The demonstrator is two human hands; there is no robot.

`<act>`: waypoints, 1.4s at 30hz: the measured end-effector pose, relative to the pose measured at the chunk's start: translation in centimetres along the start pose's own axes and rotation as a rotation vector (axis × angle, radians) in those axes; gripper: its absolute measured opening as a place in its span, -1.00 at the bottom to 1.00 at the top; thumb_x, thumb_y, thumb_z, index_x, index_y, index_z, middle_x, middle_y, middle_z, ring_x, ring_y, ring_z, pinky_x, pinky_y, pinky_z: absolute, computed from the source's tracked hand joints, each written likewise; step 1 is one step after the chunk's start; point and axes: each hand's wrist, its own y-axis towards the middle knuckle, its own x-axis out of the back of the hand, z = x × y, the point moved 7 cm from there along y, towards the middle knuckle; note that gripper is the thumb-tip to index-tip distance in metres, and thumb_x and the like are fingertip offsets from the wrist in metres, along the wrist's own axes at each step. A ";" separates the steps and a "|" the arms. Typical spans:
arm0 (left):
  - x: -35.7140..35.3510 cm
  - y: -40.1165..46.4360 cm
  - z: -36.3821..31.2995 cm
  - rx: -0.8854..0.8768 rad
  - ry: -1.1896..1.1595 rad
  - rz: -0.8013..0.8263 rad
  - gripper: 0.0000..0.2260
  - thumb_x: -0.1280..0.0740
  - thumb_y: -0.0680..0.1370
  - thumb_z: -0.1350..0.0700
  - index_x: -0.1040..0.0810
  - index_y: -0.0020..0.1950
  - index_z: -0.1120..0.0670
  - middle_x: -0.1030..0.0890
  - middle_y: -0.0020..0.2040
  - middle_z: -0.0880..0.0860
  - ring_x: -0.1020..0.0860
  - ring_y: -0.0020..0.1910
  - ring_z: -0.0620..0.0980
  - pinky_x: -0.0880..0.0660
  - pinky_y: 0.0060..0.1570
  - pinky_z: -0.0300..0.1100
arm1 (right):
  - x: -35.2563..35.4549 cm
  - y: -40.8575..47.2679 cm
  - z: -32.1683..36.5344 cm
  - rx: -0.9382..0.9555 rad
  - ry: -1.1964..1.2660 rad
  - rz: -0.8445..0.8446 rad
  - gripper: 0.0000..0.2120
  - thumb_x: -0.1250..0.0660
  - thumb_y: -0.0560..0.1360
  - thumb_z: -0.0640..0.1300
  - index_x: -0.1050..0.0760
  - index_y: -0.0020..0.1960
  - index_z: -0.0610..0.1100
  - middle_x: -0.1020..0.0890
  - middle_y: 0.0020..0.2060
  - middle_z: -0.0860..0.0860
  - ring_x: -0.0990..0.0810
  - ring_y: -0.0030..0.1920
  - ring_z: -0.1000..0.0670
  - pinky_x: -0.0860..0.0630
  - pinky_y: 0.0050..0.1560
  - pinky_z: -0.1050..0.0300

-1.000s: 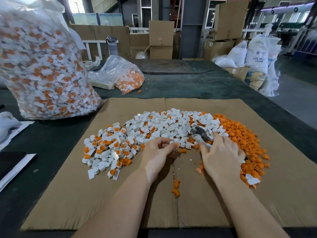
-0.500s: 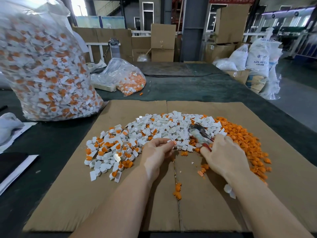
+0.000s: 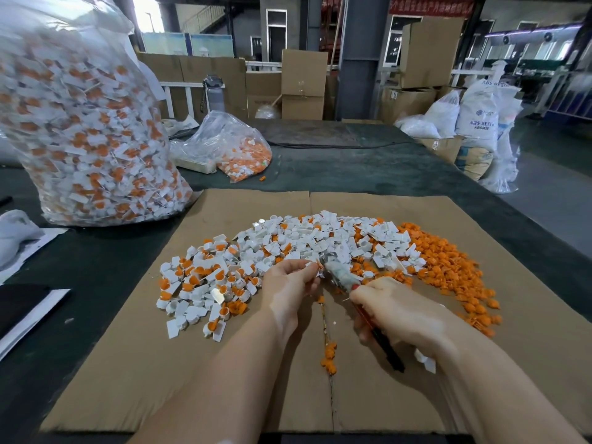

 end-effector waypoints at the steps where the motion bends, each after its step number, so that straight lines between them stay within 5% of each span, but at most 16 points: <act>1: 0.0 0.0 0.0 0.006 -0.004 -0.007 -0.96 -0.35 0.51 0.32 -0.55 -0.05 0.24 -0.58 -0.29 0.11 -0.51 -0.41 -0.11 -0.53 -0.39 -0.34 | 0.0 0.0 0.0 -0.003 0.007 0.012 -0.76 -0.13 0.54 -0.07 -0.45 -0.17 -0.18 -0.59 -0.37 -0.10 -0.59 -0.35 -0.05 -0.47 -0.29 0.15; 16: 0.0 -0.3 -0.1 -0.003 0.060 -0.054 -0.92 -0.33 0.52 0.30 -0.54 0.00 0.25 -0.58 -0.27 0.10 -0.53 -0.42 -0.14 -0.54 -0.39 -0.35 | -0.4 0.0 1.2 0.108 -0.211 -0.083 -0.69 -0.12 0.61 0.02 -0.36 -0.24 -0.11 -0.47 -0.35 -0.08 -0.43 -0.36 -0.04 -0.39 -0.28 0.09; 23: 0.0 -0.7 -0.3 -0.033 0.078 -0.045 -0.93 -0.32 0.53 0.29 -0.53 0.00 0.25 -0.56 -0.28 0.11 -0.51 -0.44 -0.14 -0.52 -0.39 -0.34 | -0.2 0.4 0.6 0.125 -0.288 -0.200 -0.68 -0.18 0.57 0.09 -0.33 -0.27 -0.07 -0.41 -0.41 0.01 -0.36 -0.44 0.06 -0.27 -0.43 0.27; 27: 0.0 -0.8 -0.3 -0.027 0.014 -0.034 -0.91 -0.31 0.54 0.31 -0.51 0.03 0.28 -0.55 -0.26 0.14 -0.52 -0.46 -0.15 -0.53 -0.40 -0.34 | 0.3 0.4 0.1 0.143 -0.173 -0.202 -0.59 -0.26 0.50 0.18 -0.46 -0.28 -0.16 -0.50 -0.39 -0.06 -0.45 -0.39 0.00 -0.35 -0.32 0.13; 32: 0.1 -0.9 -0.3 -0.108 0.079 -0.017 -0.93 -0.34 0.52 0.29 -0.56 -0.01 0.19 -0.60 -0.33 0.05 -0.55 -0.46 -0.16 -0.52 -0.39 -0.34 | 3.8 0.7 -1.0 0.079 -0.338 -0.522 -0.64 -0.24 0.47 0.24 -0.46 -0.07 -0.06 -0.51 -0.20 0.04 -0.49 -0.19 0.04 -0.40 -0.27 0.14; 35: -0.1 -0.7 -0.5 -0.223 0.280 -0.014 -0.85 -0.33 0.55 0.23 -0.62 0.07 0.09 -0.64 -0.23 -0.09 -0.59 -0.35 -0.28 -0.48 -0.32 -0.44 | 5.4 1.2 -1.3 0.041 -0.595 -0.699 -0.61 -0.22 0.48 0.25 -0.44 0.02 -0.07 -0.51 -0.11 0.02 -0.49 -0.05 -0.01 -0.45 -0.18 0.11; 39: -0.2 -0.8 -0.8 -0.304 0.444 0.002 -0.79 -0.32 0.56 0.19 -0.62 0.17 0.05 -0.59 -0.04 -0.18 -0.55 0.09 -0.18 -0.44 0.19 -0.27 | 5.8 2.3 -1.8 0.034 -0.792 -0.748 -0.54 -0.21 0.45 0.30 -0.44 0.05 -0.08 -0.54 0.00 -0.01 -0.48 0.06 -0.03 -0.45 -0.04 0.11; 42: -0.2 -0.7 -0.6 -0.329 0.501 0.009 -0.78 -0.30 0.57 0.15 -0.60 0.18 -0.02 -0.54 0.05 -0.18 -0.45 0.16 -0.23 -0.31 0.18 -0.34 | 5.5 3.1 -2.4 0.000 -0.851 -0.720 -0.43 -0.16 0.42 0.38 -0.44 0.11 -0.09 -0.53 0.06 -0.03 -0.47 0.12 -0.04 -0.42 0.06 0.10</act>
